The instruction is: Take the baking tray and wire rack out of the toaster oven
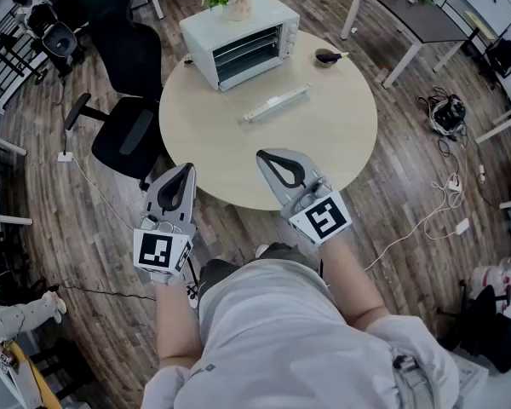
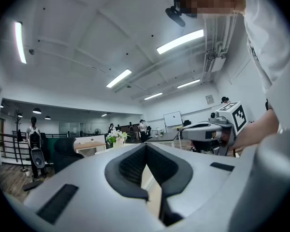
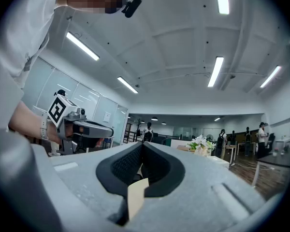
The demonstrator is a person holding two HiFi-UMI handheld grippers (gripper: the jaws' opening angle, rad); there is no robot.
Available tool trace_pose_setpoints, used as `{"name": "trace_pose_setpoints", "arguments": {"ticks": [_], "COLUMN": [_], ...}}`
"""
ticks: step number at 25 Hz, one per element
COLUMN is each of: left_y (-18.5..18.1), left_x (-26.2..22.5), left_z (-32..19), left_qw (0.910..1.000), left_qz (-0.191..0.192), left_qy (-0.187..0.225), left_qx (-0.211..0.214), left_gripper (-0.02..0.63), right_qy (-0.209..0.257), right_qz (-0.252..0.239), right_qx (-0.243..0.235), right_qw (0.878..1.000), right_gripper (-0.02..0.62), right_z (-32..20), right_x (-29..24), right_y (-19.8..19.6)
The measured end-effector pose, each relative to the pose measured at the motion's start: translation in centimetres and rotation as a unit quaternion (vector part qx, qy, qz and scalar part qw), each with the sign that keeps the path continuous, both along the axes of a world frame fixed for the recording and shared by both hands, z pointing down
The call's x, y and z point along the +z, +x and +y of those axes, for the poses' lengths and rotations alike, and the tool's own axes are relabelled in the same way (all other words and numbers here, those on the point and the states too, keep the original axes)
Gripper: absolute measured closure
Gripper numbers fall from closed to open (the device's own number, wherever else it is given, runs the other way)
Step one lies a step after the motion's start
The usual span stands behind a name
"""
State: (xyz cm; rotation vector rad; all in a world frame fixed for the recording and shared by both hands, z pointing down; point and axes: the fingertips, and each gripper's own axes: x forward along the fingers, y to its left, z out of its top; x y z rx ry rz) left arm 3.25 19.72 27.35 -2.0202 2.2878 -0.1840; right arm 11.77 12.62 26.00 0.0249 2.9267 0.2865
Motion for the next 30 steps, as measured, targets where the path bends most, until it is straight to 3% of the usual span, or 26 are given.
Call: {"name": "trace_pose_setpoints", "arguments": {"ticks": [3,6,10,17,22,30], "left_y": [0.1,-0.1,-0.8,-3.4,-6.8,-15.9], "left_x": [0.7,1.7,3.2,6.0,6.8,9.8], "left_z": [-0.8,-1.5,-2.2,-5.4,-8.1,-15.1], "left_qw": [0.9999,0.9997,0.9992,0.9984,0.9974,0.9905], "left_qz": [0.009,0.015,0.024,0.035,0.046,0.083], "left_qy": [-0.002,-0.007,-0.023,-0.045,-0.051,-0.081], "left_qx": [-0.009,-0.018,-0.021,-0.006,0.021,0.073], "left_gripper": [0.611,0.611,0.611,0.609,0.609,0.609], "right_qy": [-0.012,-0.033,-0.055,-0.071,-0.092,-0.118], "right_qz": [-0.001,0.044,0.05,0.071,0.076,0.117], "right_qx": [0.0,0.005,0.004,0.027,0.053,0.111], "right_qw": [1.0,0.998,0.997,0.995,0.991,0.98], "right_gripper": [0.595,0.597,0.595,0.595,0.595,0.592], "right_z": [-1.0,-2.4,-3.5,-6.0,-8.2,-14.1], "right_x": [0.3,2.5,3.6,5.8,6.5,9.3], "right_y": [0.6,1.0,0.8,-0.9,-3.8,-11.9]}}
